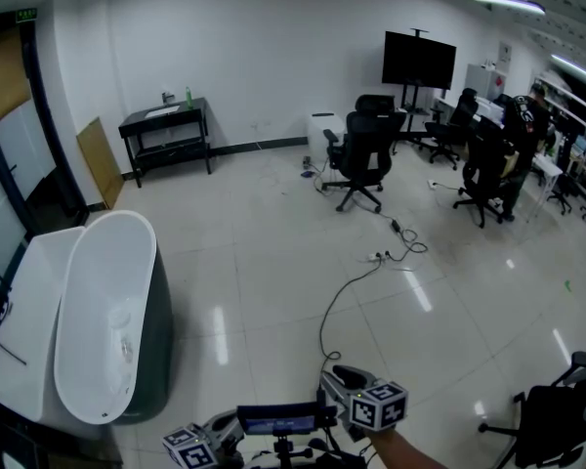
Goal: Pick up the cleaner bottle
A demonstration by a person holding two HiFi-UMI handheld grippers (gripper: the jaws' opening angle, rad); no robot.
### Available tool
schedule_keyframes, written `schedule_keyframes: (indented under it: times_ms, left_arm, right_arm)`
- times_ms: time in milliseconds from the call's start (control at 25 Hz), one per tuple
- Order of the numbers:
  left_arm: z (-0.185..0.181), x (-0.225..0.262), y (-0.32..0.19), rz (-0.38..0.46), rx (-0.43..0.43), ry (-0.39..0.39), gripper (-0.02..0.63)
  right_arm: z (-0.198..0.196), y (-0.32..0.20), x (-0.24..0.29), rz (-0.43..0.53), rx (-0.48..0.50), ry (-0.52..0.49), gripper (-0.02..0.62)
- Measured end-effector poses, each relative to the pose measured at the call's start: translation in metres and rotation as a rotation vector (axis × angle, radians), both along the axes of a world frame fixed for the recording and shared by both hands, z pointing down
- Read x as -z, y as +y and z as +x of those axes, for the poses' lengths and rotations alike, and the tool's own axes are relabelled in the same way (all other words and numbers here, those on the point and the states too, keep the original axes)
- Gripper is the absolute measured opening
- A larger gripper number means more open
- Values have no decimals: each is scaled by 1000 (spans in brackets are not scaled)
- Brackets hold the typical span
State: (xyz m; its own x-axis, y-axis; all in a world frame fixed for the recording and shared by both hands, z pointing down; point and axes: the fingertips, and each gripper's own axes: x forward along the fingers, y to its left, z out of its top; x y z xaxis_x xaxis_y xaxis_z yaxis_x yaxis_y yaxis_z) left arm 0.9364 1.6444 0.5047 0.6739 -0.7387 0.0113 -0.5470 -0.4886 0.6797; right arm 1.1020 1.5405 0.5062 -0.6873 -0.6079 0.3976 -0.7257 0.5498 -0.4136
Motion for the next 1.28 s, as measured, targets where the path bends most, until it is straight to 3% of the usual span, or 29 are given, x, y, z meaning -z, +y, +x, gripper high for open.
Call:
schedule_keyframes:
  times_ms: [680,1280]
  left_arm:
    - [-39,9,13,7,107,47,-6]
    - [-104,27,30,33,151,-43,-6]
  right_arm:
    - [-8,7,9,18,-3,-13,143]
    - [-63,11,41,55,38,31,130]
